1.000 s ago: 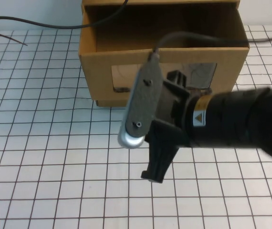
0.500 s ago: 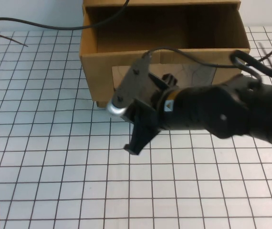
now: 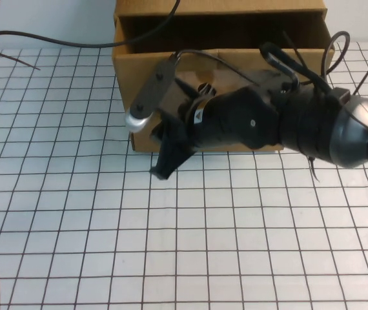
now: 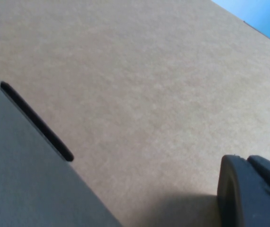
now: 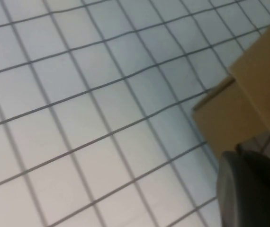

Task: Close the shoe box
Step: Close the shoe box with your right arm

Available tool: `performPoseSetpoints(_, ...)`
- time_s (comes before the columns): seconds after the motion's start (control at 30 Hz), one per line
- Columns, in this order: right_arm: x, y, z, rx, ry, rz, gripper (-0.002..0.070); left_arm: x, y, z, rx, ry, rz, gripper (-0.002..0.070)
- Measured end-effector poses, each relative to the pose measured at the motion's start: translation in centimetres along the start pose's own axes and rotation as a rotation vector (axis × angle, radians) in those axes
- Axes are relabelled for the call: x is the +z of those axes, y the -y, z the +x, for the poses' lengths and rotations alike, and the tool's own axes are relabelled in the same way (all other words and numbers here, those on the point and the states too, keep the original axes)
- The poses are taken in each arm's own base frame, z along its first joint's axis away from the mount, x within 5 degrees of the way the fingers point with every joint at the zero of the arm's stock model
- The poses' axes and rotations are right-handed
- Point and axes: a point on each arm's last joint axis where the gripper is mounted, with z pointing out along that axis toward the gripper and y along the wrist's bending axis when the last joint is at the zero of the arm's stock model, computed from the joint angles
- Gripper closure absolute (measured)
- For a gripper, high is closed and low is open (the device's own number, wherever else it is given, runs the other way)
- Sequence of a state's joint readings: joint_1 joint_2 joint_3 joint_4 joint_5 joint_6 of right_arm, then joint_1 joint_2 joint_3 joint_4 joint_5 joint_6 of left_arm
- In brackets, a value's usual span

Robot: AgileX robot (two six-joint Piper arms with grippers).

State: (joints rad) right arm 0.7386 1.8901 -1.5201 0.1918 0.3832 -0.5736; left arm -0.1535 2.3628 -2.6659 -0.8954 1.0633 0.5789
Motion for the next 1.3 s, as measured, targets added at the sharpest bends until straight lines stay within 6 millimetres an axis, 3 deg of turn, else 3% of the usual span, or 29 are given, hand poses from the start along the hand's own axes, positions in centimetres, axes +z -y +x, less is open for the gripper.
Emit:
performPoseSetpoints(0.27, 0.6, 3.4, -0.2, 0.036, 0.012, 0.060, 0.0688, 0.0, 0.0, 0.0, 0.004, -0.001, 0.002, 0.0677)
performPoseSetpoints(0.6, 2.9, 5.9, -0.1, 0.059, 0.018, 0.098, 0.0688, 0.0, 0.0, 0.0, 0.018, -0.001, 0.002, 0.0677)
performPoseSetpoints(0.8, 3.8, 7.1, -0.3, 0.071, 0.022, 0.110, 0.0688, 0.0, 0.0, 0.0, 0.021, -0.001, 0.002, 0.0678)
performPoseSetpoints(1.3, 3.6, 9.2, -1.4, 0.155, 0.020, 0.031, 0.0689, 0.0, 0.0, 0.0, 0.023, 0.004, 0.003, 0.0677)
